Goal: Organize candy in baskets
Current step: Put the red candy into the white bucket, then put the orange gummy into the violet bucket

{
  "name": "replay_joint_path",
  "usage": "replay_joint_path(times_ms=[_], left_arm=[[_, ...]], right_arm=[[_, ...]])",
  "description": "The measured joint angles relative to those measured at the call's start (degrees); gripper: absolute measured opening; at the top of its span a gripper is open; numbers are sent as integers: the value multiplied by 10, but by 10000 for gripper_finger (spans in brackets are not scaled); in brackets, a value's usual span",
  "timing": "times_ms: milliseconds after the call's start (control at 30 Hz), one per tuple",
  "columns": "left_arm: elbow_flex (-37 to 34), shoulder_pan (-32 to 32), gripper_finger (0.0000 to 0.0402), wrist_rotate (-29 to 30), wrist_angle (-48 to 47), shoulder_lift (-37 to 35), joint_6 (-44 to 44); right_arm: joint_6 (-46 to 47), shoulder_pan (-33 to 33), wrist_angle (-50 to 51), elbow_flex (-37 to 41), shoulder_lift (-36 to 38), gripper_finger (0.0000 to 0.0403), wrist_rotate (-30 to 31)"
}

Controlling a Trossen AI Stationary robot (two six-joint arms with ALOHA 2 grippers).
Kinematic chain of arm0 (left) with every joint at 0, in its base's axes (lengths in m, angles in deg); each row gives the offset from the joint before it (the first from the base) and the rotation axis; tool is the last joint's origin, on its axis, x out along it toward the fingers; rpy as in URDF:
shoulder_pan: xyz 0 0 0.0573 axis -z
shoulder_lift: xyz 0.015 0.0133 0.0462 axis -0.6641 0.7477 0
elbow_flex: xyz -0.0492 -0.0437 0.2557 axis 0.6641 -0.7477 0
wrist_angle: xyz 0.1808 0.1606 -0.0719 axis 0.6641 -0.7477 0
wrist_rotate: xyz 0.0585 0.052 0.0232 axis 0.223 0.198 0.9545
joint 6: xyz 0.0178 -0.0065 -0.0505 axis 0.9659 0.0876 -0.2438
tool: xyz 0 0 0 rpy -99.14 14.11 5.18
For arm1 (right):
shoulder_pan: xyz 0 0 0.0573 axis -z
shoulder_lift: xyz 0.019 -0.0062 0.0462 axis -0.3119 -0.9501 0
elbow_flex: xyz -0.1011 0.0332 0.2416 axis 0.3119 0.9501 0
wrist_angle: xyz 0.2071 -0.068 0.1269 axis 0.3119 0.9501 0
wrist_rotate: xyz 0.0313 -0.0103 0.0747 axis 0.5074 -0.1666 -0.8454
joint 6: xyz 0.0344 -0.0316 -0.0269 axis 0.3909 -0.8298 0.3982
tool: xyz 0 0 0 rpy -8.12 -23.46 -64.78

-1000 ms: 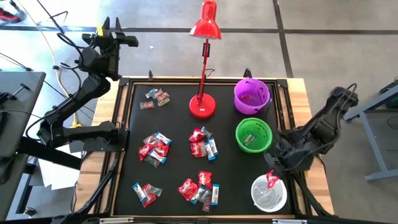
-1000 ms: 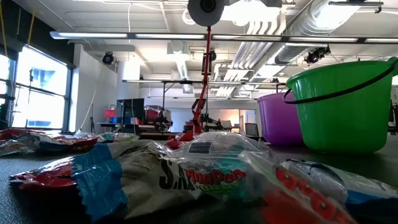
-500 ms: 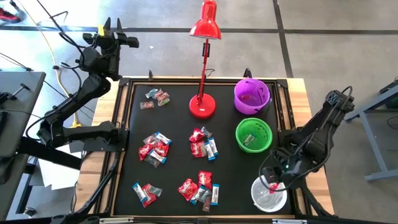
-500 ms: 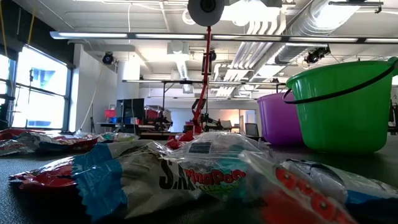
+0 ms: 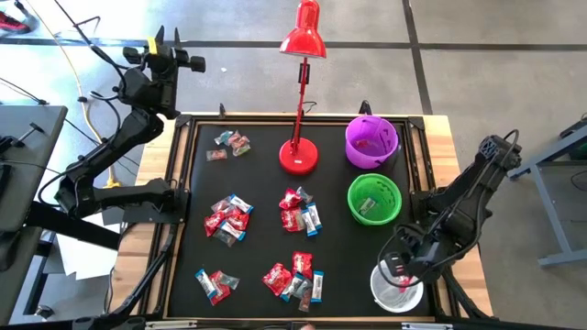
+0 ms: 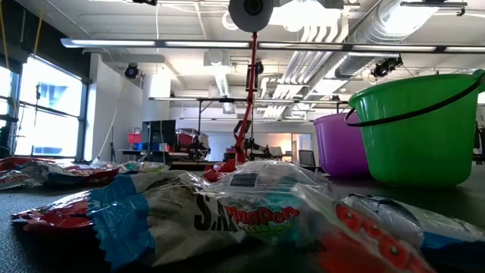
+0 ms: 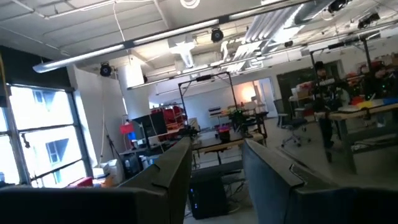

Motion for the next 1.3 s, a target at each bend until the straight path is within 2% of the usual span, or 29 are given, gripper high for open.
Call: replay_joint_path(times_ms=[133,533,733,900,1033,1167,1300], left_arm=[[0,0,127,0,10,0,-12],[0,-19,127,-12,8,11,-24],[0,-32,127,-29,34,24,-7],[0,-37,127,-29,44,32,-4],[0,-37,127,-31,45,31,-5],[0,-37,127,-31,44,31,-12],[0,-36,127,-31,36,31,-57]], right_arm=[[0,0,-28,0,0,1,0],[-31,-2,-24,0,-39,3,-25],[-22,-8,-47,0,-50,48,-101],[-15,-8,-53,0,-49,91,-106],[-9,-9,-53,0,-49,106,-72],[-6,-7,-52,0,-49,107,-12],[-16,-7,-33,0,-49,107,66]])
